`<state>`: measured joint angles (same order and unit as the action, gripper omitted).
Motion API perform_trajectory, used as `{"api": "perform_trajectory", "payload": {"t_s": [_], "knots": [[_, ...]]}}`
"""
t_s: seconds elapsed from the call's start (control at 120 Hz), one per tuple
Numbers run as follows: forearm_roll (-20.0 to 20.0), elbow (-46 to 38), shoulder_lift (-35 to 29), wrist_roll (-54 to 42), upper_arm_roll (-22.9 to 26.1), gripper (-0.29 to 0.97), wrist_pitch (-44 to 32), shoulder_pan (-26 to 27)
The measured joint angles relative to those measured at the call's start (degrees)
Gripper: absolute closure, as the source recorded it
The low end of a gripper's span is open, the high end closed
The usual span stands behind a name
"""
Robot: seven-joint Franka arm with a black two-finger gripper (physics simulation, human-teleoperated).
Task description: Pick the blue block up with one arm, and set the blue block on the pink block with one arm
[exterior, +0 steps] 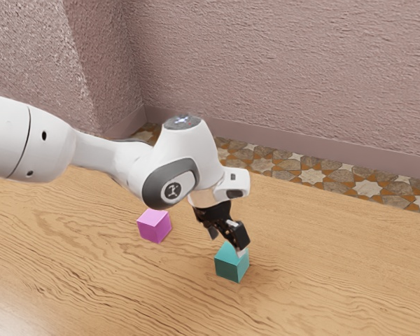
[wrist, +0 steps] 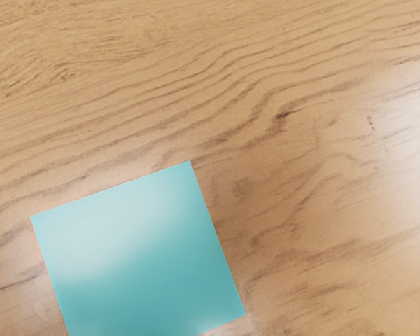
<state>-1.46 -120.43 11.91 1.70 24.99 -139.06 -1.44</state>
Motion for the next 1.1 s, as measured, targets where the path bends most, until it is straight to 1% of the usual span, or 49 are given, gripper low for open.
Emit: {"api": "perform_trajectory", "payload": {"t_s": [0.425, 1.1], "knots": [[0.01, -0.4, 3.13, -0.05, -0.8, 0.0, -3.58, -0.07], [0.16, 0.96, 7.84, -0.06, -1.28, 0.0, -5.65, -0.05]]}}
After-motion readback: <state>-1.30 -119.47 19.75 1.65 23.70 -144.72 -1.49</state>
